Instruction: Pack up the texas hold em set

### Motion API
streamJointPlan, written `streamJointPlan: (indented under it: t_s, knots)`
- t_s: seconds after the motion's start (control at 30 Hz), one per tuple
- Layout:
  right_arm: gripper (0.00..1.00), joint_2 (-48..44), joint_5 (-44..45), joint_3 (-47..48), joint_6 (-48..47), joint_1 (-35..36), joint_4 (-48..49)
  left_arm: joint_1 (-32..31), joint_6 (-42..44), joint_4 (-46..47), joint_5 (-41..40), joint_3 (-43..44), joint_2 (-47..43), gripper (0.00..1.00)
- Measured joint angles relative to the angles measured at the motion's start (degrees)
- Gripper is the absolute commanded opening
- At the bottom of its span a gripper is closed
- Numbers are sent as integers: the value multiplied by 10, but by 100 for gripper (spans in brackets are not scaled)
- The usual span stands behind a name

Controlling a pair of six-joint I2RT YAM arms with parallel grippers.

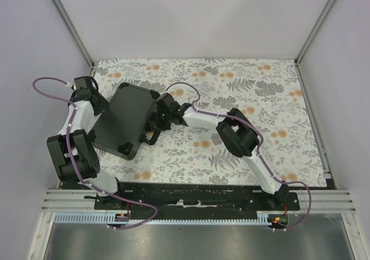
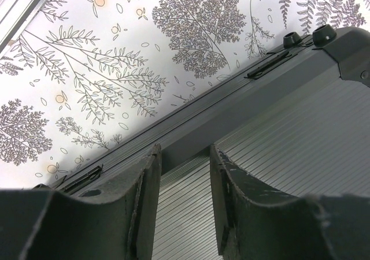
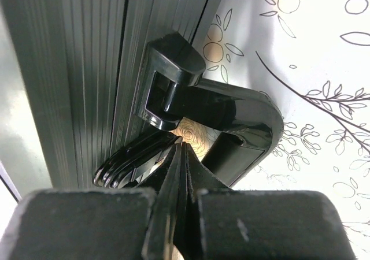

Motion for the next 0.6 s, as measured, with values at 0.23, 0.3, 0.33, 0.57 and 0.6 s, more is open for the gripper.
streamJointPlan:
  t_s: [0.23,0.3,0.33,0.57,0.6]
  knots:
    - [0,-21,56,-22,-24,12,15,0,0,-33,-3,21,3,50]
    - [14,-31,79,-27,-42,15,14,-1,0,-63,-2,38,3,56]
    - [22,-38,90,-29,-52,16,7,-1,0,-80,0,48,3,61]
    - [67,-187,172,-78,-144,-1,-100,-15,8,-208,47,119,-14,79]
    - [71,-224,184,-94,-155,-5,-114,-16,12,-221,54,132,-23,84]
